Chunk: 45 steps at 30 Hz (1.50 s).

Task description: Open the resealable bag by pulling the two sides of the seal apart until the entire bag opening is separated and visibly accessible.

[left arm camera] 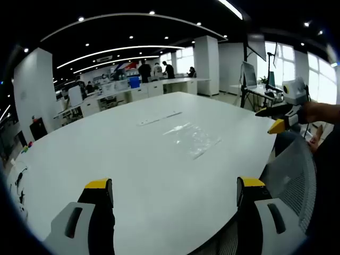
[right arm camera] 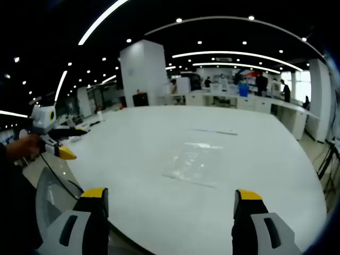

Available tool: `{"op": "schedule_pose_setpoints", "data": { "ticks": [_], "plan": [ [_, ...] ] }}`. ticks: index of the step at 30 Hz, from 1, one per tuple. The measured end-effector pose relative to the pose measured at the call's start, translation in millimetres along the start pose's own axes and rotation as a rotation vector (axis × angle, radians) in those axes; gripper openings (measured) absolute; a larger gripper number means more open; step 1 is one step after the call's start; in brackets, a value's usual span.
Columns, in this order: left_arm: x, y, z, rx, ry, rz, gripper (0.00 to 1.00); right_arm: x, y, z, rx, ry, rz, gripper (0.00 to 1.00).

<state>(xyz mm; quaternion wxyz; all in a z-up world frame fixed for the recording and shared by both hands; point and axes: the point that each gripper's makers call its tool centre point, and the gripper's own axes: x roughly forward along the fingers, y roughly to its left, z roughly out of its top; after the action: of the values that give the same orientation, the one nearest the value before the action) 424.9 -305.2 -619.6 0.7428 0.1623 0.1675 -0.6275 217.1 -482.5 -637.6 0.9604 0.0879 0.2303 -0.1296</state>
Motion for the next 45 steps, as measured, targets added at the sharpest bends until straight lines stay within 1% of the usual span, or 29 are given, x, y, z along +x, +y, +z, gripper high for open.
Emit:
{"op": "schedule_pose_setpoints", "data": {
  "ticks": [5,10,14,23,38,42,45],
  "plan": [
    [1.3,-2.3,0.0,-0.015,-0.003,-0.011,0.94,-0.8,-0.3,-1.6,0.005,0.004,0.000,0.97],
    [1.6,-3.3,1.3,-0.006,-0.004,-0.016,0.94,-1.2,-0.2,-2.5,0.003,0.002,-0.006,0.96],
    [1.7,-4.3,-0.3,-0.015,-0.003,-0.023,0.94,-1.4,0.4,0.2,0.000,-0.006,-0.003,0.96],
    [0.3,-6.5,-0.7,-0.009,-0.006,-0.032,0.94,-2.7,-1.4,-0.4,-0.006,-0.001,-0.005,0.95],
    [-0.7,-4.0,-2.5,-0.012,-0.002,-0.026,0.94,0.6,0.6,-1.3,-0.013,0.008,0.007,0.94],
    [-0.7,-3.0,-2.3,-0.013,-0.002,-0.025,0.94,1.1,3.7,1.8,0.005,-0.013,0.023,0.94],
    [-0.2,-3.1,-2.3,-0.009,-0.009,-0.021,0.93,1.2,3.8,1.6,0.009,-0.014,0.024,0.94]
  ]
}}
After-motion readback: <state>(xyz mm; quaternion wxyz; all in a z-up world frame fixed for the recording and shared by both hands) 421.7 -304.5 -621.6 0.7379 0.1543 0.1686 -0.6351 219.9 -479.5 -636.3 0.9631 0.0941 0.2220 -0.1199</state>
